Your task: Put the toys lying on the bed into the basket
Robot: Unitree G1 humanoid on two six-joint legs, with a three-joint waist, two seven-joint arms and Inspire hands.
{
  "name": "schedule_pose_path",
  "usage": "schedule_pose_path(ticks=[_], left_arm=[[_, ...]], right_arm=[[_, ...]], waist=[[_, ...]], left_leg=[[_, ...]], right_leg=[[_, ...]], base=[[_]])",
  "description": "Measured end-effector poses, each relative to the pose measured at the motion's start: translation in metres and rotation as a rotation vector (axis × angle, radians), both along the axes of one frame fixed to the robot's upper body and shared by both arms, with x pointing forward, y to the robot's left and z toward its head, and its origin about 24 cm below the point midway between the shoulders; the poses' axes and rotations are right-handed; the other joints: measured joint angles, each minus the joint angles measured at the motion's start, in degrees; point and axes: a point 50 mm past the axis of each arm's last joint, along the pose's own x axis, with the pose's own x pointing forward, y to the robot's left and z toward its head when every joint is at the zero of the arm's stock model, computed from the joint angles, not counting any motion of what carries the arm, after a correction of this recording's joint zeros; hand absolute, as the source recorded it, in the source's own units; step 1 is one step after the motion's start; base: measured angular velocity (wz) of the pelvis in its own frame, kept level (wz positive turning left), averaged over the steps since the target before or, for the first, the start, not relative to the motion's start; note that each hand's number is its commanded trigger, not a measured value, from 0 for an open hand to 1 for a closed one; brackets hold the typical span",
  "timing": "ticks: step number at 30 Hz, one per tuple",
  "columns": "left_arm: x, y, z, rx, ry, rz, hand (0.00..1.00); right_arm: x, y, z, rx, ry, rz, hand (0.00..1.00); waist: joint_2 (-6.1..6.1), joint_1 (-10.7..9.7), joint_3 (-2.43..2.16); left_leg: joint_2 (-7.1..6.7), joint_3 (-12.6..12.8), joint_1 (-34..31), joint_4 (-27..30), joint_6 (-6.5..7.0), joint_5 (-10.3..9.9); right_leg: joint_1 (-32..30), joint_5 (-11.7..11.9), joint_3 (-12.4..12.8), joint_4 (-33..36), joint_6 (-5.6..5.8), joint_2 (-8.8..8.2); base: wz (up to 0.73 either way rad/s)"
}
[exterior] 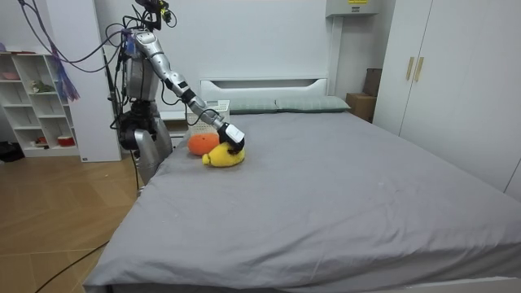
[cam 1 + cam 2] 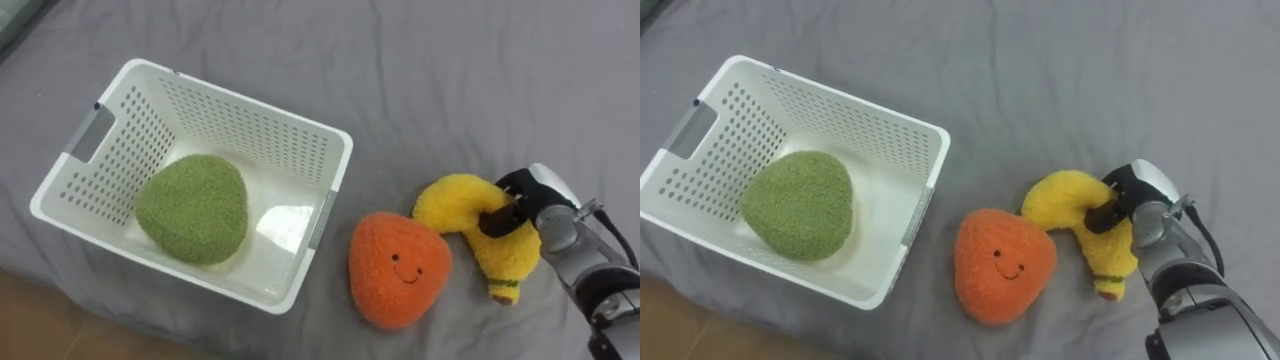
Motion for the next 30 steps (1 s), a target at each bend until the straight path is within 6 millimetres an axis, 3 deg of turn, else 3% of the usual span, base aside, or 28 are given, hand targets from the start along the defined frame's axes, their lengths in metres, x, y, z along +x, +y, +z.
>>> schedule_pose_path(ticks=[12,16,17,20,23,26,30], left_arm=[[-0.002,0.007,0.002,0.022,-0.004,-0.004,0.00],[-0.013,0.014,0.002,0.036,0.004,0.039,0.00],[-0.014,0.016,0.002,0.039,0.001,0.046,0.00],[-0.017,0.018,0.003,0.039,-0.015,0.072,0.00],[-0.016,0.016,0.003,0.035,-0.017,0.077,0.00],[-0.022,0.015,0.001,0.028,-0.004,0.120,0.00],[-0.023,0.008,0.000,0.030,-0.003,0.136,0.00]], right_arm=[[0.007,0.003,0.008,0.043,-0.071,-0.007,1.00],[0.035,0.032,0.050,0.069,-0.275,0.133,1.00],[0.043,0.045,0.068,0.100,-0.357,0.179,1.00],[0.050,0.078,0.112,0.176,-0.550,0.310,1.00],[0.045,0.098,0.126,0.219,-0.617,0.387,1.00],[0.040,0.112,0.142,0.243,-0.679,0.455,1.00],[0.037,0.130,0.139,0.288,-0.657,0.475,1.00]], waist=[[-0.11,-0.88,-0.22],[-0.01,-3.12,-0.75],[-0.03,-4.04,-1.25],[-0.02,-5.31,-1.94],[-0.30,-5.16,-3.10],[-0.09,-5.23,-3.14],[0.79,-4.91,-3.13]], left_leg=[[0.04,-0.44,0.76,0.44,0.00,0.00],[0.01,-0.45,3.32,0.36,0.00,0.00],[0.08,-0.41,4.04,0.25,0.00,0.00],[0.39,1.30,7.75,-1.21,-0.05,0.02],[0.28,1.84,11.52,-2.32,-0.07,0.00],[0.23,1.74,13.34,-3.34,-0.08,-0.01],[0.19,1.59,15.23,-3.49,-0.08,-0.05]], right_leg=[[1.01,0.01,0.04,-0.23,-0.02,-0.13],[3.54,0.03,0.82,-1.03,-0.04,0.22],[4.08,0.03,0.86,-1.02,-0.04,0.12],[6.89,0.02,1.47,-1.49,-0.03,0.28],[10.41,0.01,2.01,-2.78,0.01,0.37],[11.99,0.03,2.32,-2.88,0.04,0.76],[13.86,0.06,2.16,-2.75,0.09,0.71]], base=[[-0.01],[-0.10],[-0.06],[-0.10],[-0.11],[-0.09],[0.00]])
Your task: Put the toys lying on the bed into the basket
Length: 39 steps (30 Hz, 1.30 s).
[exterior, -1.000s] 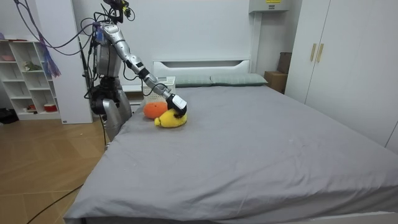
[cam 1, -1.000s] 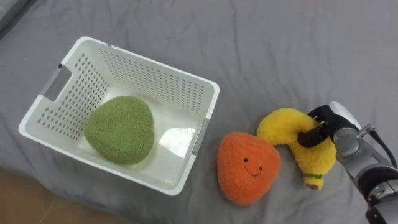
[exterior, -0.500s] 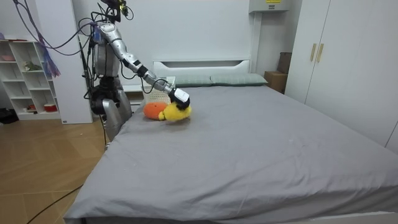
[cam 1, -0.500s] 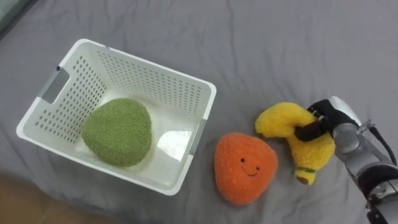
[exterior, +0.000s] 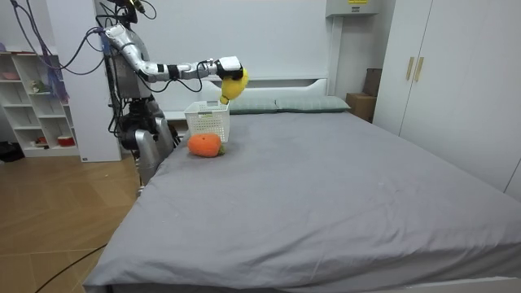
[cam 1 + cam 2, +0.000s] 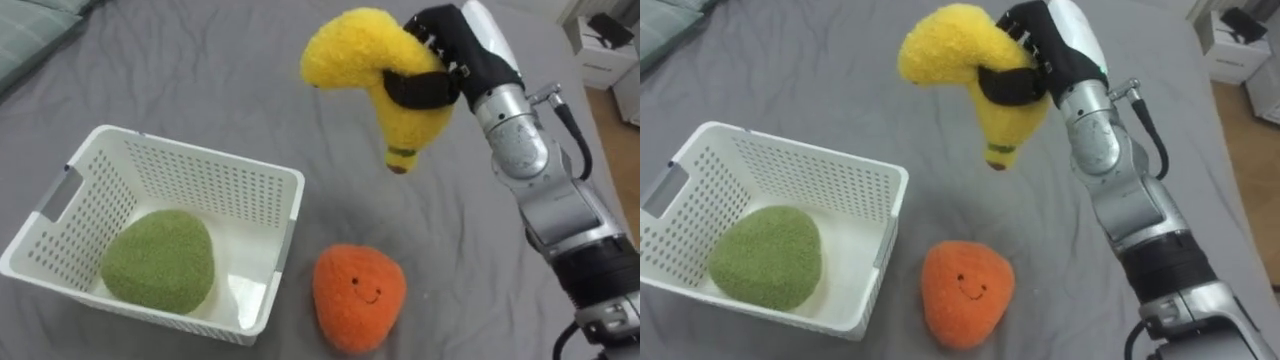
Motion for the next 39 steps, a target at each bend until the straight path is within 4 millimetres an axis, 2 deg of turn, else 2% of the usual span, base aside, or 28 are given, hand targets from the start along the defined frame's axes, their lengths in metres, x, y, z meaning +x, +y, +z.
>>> schedule_pose_path(ticks=[5,11,13,14,15,17,22,30,39], left_arm=[[0.006,-0.015,-0.002,-0.031,-0.019,-0.025,0.00],[0.003,-0.016,-0.003,-0.031,-0.007,-0.020,0.00],[0.001,-0.014,-0.003,-0.021,0.007,-0.018,0.00],[-0.001,-0.013,-0.003,-0.014,0.017,-0.024,0.00],[-0.002,-0.012,-0.004,-0.011,0.023,-0.025,0.00],[-0.006,-0.009,-0.004,0.005,0.043,-0.029,0.00],[-0.015,-0.009,-0.005,0.043,0.105,-0.093,0.00],[-0.009,-0.014,-0.003,0.082,0.112,-0.137,0.00],[-0.006,-0.016,-0.002,0.080,0.105,-0.136,0.00]], right_arm=[[-0.004,0.025,0.004,-0.011,0.005,0.095,1.00],[-0.008,0.047,-0.008,-0.047,0.083,0.169,1.00],[-0.009,0.052,-0.010,-0.050,0.098,0.179,1.00],[-0.010,0.055,-0.011,-0.049,0.101,0.187,0.93],[-0.010,0.056,-0.011,-0.049,0.102,0.191,0.69],[-0.012,0.060,-0.015,-0.077,0.110,0.201,0.00],[-0.013,0.070,-0.017,-0.070,0.129,0.209,0.00],[-0.015,0.081,-0.029,-0.069,0.185,0.212,0.00],[-0.015,0.081,-0.032,-0.066,0.205,0.206,0.00]], waist=[[1.20,2.15,-0.05],[1.24,4.70,-0.04],[1.33,5.41,0.12],[1.30,6.18,0.13],[1.31,6.32,0.17],[1.23,7.36,0.48],[1.34,8.94,0.57],[1.16,10.90,0.61],[0.56,10.37,0.53]], left_leg=[[-0.08,-0.14,0.34,-0.01,-0.15,0.14],[-0.09,-1.45,0.45,-0.45,-0.25,0.21],[-0.22,-2.34,0.75,-0.53,-0.24,0.21],[-0.24,-2.64,0.81,-0.60,-0.24,0.21],[-0.27,-2.91,0.80,-0.66,-0.24,0.21],[-0.49,-3.71,0.88,-0.69,-0.24,0.21],[-0.55,-4.79,0.42,-0.65,-0.24,0.21],[-1.26,-6.29,0.30,0.11,-0.24,0.23],[-1.35,-7.22,-0.45,0.50,-0.10,0.30]], right_leg=[[0.29,0.02,0.17,0.06,-0.03,0.16],[0.71,0.02,-1.01,-0.20,-0.07,0.12],[1.29,-0.01,-1.61,-0.27,-0.02,0.02],[1.40,-0.05,-1.76,-0.31,0.05,0.00],[1.49,-0.06,-1.87,-0.34,0.07,-0.03],[2.37,-0.09,-2.85,-1.19,0.14,-0.11],[2.54,-0.14,-3.14,-1.24,0.21,0.00],[3.32,-0.20,-4.59,-1.31,0.29,-0.33],[3.48,-0.31,-5.23,-1.13,0.47,-0.69]], base=[[0.00],[0.10],[0.18],[0.12],[0.14],[0.19],[0.10],[0.10],[0.04]])
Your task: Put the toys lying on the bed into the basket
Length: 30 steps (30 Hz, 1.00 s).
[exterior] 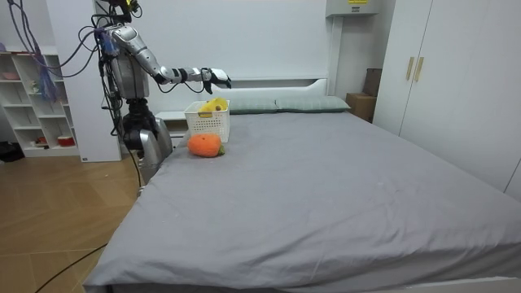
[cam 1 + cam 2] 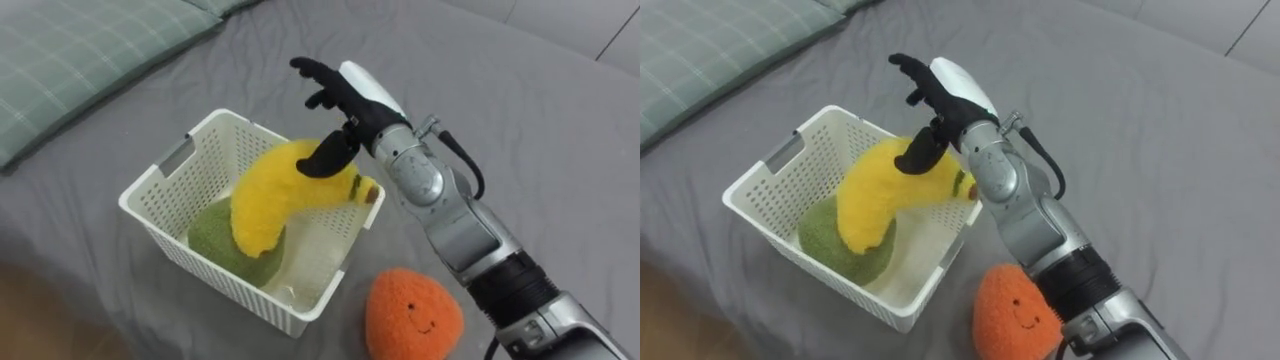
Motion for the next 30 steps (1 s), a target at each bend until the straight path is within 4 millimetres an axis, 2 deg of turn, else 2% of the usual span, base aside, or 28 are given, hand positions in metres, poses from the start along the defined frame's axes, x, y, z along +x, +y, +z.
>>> schedule_pose_path(ticks=[7,11,15,18,21,23,24,26,27,30], left_arm=[[0.001,0.000,0.000,-0.005,-0.004,0.004,0.00],[0.003,0.000,0.000,-0.007,-0.013,0.006,0.00],[0.003,0.000,0.001,-0.007,-0.017,0.012,0.00],[-0.002,0.003,0.001,-0.005,-0.016,0.028,0.00],[-0.012,0.008,0.001,0.005,-0.019,0.065,0.00],[-0.024,0.010,0.000,0.009,0.013,0.076,0.00],[-0.027,0.011,-0.001,0.009,0.023,0.079,0.00],[-0.038,0.012,-0.001,0.011,0.045,0.095,0.00],[-0.043,0.013,-0.001,0.012,0.053,0.103,0.00],[-0.058,0.014,-0.001,0.014,0.090,0.119,0.00]], right_arm=[[0.001,-0.004,0.000,-0.009,0.015,0.013,0.00],[0.002,-0.013,-0.001,0.001,0.027,-0.005,0.00],[0.001,-0.027,-0.006,0.100,0.055,-0.077,0.00],[0.000,-0.044,-0.011,0.164,0.064,-0.154,0.00],[-0.004,-0.070,-0.017,0.272,0.074,-0.238,0.00],[-0.013,-0.096,-0.030,0.304,0.098,-0.337,0.00],[-0.017,-0.102,-0.035,0.306,0.111,-0.359,0.00],[-0.033,-0.122,-0.055,0.327,0.165,-0.448,0.00],[-0.037,-0.126,-0.060,0.339,0.181,-0.471,0.00],[-0.061,-0.143,-0.088,0.355,0.265,-0.570,0.00]], waist=[[-0.02,-1.12,-0.01],[-0.05,-1.76,-0.02],[-0.21,-2.57,-0.11],[-0.13,-3.92,-0.05],[0.15,-6.11,0.12],[0.40,-6.69,0.25],[0.51,-7.31,0.23],[0.95,-9.01,0.09],[1.15,-9.23,0.07],[2.34,-10.79,-0.51]], left_leg=[[0.01,0.26,0.13,-0.10,0.02,0.01],[0.01,0.42,0.23,-0.10,0.03,0.02],[0.01,0.41,0.62,-0.01,0.06,0.04],[0.02,0.47,1.10,-0.07,0.10,0.05],[0.06,0.83,1.38,-0.08,0.14,0.01],[0.13,1.79,1.75,-0.18,0.21,-0.04],[0.14,1.81,1.78,-0.20,0.25,-0.07],[0.38,3.42,2.15,-0.20,0.39,-0.27],[0.45,3.78,2.35,-0.22,0.38,-0.39],[0.68,5.24,3.49,-0.49,0.37,-0.76]], right_leg=[[0.00,-0.02,0.17,0.03,0.03,-0.01],[0.00,-0.02,0.29,0.00,0.03,0.03],[0.07,-0.02,0.18,-0.05,0.03,-0.02],[0.49,-0.01,-0.06,-0.05,0.05,-0.20],[0.70,-0.01,0.14,-0.04,0.06,-0.35],[0.67,-0.01,0.82,0.03,0.06,-0.24],[0.69,-0.01,0.85,0.05,0.06,-0.24],[0.53,-0.01,2.17,0.08,0.07,-0.24],[0.54,-0.01,2.48,0.07,0.07,-0.15],[0.76,0.02,3.99,0.08,0.11,0.31]], base=[[0.00],[0.00],[0.00],[0.00],[-0.03],[-0.18],[-0.14],[-0.21],[-0.35],[-0.30]])
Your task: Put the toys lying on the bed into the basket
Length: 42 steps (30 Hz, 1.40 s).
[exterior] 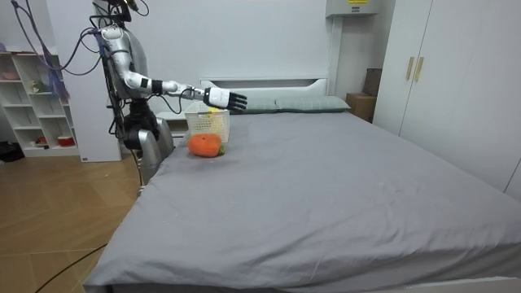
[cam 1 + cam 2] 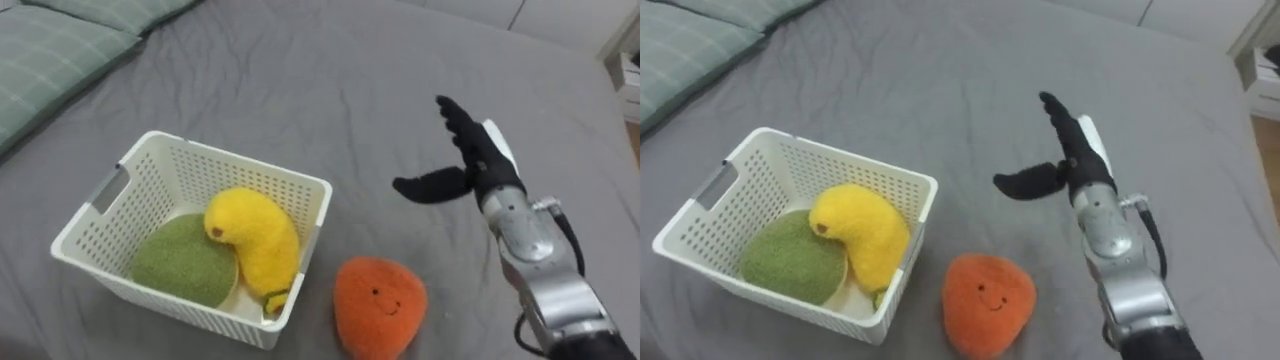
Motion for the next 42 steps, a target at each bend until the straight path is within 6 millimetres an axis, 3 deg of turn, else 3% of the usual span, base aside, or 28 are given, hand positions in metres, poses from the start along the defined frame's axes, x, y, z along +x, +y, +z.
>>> schedule_pose_path(ticks=[2,4,11,18,26,32,42], left_arm=[[0.003,0.000,0.000,-0.004,-0.006,-0.001,0.00],[0.007,0.000,0.000,-0.003,-0.021,-0.004,0.00],[0.028,-0.002,0.004,-0.005,-0.104,-0.010,0.00],[0.033,-0.003,0.004,-0.009,-0.121,-0.003,0.00],[0.035,-0.007,0.003,-0.018,-0.134,-0.012,0.00],[0.026,-0.008,0.002,-0.021,-0.112,-0.013,0.00],[0.015,-0.013,0.000,-0.033,-0.082,-0.003,0.00]], right_arm=[[-0.014,-0.007,-0.017,-0.001,0.070,-0.023,0.00],[-0.019,-0.009,-0.023,-0.003,0.096,-0.028,0.00],[-0.024,-0.010,-0.031,-0.020,0.127,-0.024,0.00],[-0.034,-0.002,-0.047,-0.026,0.198,0.016,0.00],[-0.039,0.025,-0.058,-0.116,0.284,0.252,0.00],[-0.042,0.043,-0.062,-0.088,0.325,0.366,0.00],[-0.044,0.050,-0.064,-0.095,0.348,0.416,0.00]], waist=[[0.56,-1.83,-0.14],[0.77,-2.13,-0.04],[0.42,-3.80,-0.24],[0.32,-3.73,-0.18],[0.40,-2.85,-0.10],[0.45,-2.48,-0.08],[0.65,-1.32,0.10]], left_leg=[[0.16,0.80,0.20,-0.09,-0.01,-0.02],[0.37,1.42,0.24,-0.17,-0.15,-0.13],[0.39,2.74,0.71,-0.22,-0.31,-0.29],[0.57,2.65,0.64,-0.80,-0.30,-0.29],[0.60,2.64,0.64,-1.02,-0.31,-0.29],[0.59,2.32,0.57,-1.02,-0.30,-0.29],[0.30,1.17,0.72,-0.98,-0.30,-0.30]], right_leg=[[-0.06,0.00,0.36,0.09,0.00,0.04],[-0.32,0.02,1.47,0.13,-0.06,0.23],[-0.69,0.04,2.94,0.07,-0.14,0.69],[-1.02,0.04,2.93,0.00,-0.14,0.74],[-1.04,0.04,3.12,-0.07,-0.14,0.83],[-0.70,0.04,2.92,-0.08,-0.14,0.81],[0.29,0.01,2.25,-0.27,-0.09,0.72]], base=[[-0.12],[-0.25],[-0.12],[0.00],[0.00],[0.01],[0.06]])
